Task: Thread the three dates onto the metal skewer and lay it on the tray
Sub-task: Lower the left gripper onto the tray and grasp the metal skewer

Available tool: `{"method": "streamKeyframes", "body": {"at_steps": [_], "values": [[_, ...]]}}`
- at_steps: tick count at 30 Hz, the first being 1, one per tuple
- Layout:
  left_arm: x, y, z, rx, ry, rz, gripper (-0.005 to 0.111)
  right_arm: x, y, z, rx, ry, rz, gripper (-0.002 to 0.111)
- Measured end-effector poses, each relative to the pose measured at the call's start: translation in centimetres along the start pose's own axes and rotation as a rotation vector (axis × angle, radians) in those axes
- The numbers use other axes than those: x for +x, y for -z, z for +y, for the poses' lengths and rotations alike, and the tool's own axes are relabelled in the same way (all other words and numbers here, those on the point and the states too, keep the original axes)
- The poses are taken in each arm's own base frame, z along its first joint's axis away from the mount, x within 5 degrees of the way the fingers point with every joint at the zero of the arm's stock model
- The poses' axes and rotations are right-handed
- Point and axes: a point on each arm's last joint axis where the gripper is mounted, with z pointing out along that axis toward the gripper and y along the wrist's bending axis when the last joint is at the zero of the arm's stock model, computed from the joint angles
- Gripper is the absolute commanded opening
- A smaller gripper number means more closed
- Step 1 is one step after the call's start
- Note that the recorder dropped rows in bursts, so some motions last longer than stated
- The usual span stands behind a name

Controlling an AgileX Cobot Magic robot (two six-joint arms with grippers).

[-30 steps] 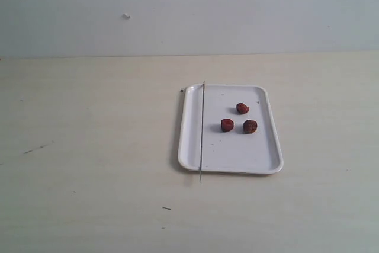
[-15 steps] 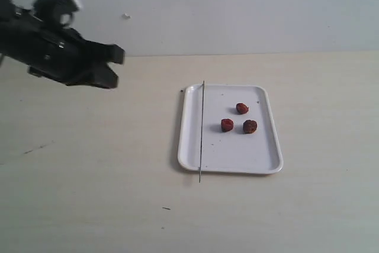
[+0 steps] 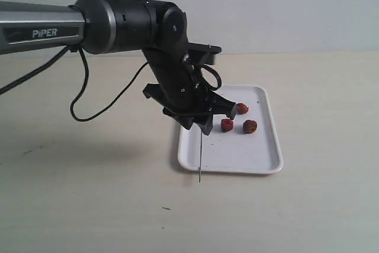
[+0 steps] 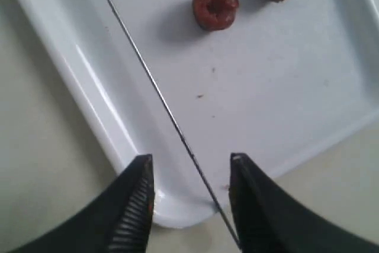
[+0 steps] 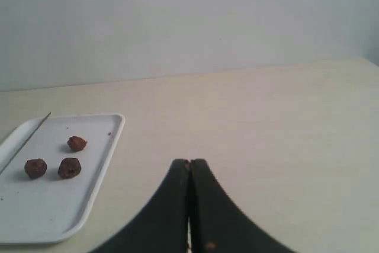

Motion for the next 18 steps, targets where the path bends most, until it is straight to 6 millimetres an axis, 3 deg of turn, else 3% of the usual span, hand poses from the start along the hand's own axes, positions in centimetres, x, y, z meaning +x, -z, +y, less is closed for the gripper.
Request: {"method": "streamKeyframes", "body": {"at_steps": [8,18], "values": [[-1.1,-3.3,0.2,-0.006,0.038,0.035,0.042,0.0,0.0,0.0,0.000,0.000,0.002,0.000],[-0.9,-5.0,0.5,-0.012,0.071,0.064,0.042,0.0,0.0,0.0,0.000,0.000,0.002,0.000]]}}
